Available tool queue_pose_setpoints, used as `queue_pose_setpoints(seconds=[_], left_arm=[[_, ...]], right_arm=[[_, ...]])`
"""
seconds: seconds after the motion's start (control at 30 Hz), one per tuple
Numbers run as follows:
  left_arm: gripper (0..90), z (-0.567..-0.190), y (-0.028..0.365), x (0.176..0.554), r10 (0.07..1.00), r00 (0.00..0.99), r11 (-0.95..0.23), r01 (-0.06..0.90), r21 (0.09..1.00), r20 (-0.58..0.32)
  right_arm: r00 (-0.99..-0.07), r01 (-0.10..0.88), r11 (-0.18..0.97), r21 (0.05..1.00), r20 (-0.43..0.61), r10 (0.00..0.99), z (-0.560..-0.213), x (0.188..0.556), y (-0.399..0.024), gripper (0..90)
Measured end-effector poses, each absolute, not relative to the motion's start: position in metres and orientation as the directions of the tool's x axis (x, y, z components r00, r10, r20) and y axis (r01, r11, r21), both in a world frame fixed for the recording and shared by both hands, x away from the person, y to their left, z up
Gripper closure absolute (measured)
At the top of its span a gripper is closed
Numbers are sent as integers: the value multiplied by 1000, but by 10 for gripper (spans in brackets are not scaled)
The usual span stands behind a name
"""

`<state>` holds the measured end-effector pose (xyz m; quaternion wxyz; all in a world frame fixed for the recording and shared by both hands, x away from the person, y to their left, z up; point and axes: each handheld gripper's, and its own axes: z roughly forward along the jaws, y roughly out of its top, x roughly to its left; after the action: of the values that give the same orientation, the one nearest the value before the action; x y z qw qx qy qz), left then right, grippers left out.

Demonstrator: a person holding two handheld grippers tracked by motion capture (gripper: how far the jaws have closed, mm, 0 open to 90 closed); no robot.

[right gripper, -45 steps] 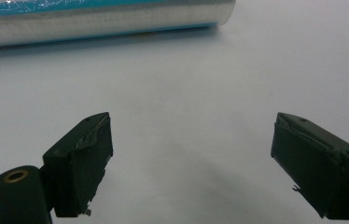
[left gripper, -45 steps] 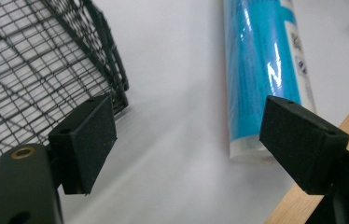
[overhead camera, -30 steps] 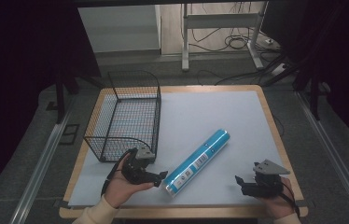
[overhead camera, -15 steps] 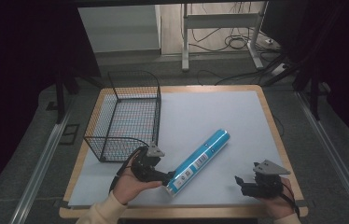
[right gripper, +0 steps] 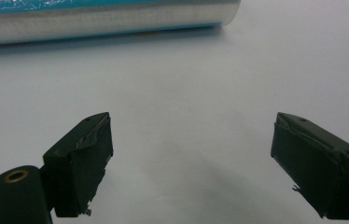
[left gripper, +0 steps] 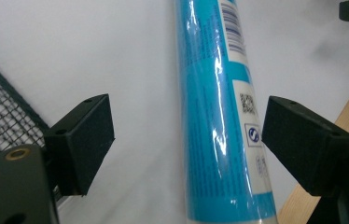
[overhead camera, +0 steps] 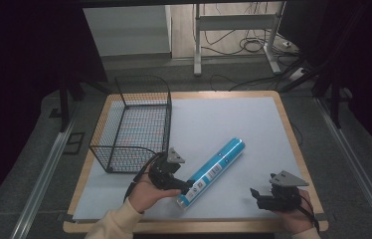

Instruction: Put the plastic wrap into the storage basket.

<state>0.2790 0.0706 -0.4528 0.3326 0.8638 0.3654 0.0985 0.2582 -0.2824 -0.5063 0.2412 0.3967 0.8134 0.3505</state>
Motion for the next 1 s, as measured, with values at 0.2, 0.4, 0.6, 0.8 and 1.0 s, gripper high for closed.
queue_pose_setpoints(seconds=[0.2, 0.4, 0.6, 0.8, 1.0], left_arm=[[160, -450, 59, 287, 681, 729, -536, 561, 631, -70], [159, -447, 49, 292, 677, 733, -547, 561, 621, -66], [159, -442, 40, 300, 669, 742, -566, 554, 611, -53], [157, -442, 34, 305, 665, 745, -575, 554, 602, -52], [156, -444, 26, 311, 658, 752, -590, 554, 587, -49]], right_arm=[[-571, 475, 443, 760, -117, 812, -506, 258, -283, 132], [-572, 477, 445, 758, -116, 812, -507, 258, -283, 132], [-572, 478, 443, 758, -114, 812, -506, 258, -283, 132], [-573, 476, 445, 758, -116, 811, -507, 258, -282, 132], [-571, 478, 446, 757, -119, 812, -507, 258, -283, 132]])
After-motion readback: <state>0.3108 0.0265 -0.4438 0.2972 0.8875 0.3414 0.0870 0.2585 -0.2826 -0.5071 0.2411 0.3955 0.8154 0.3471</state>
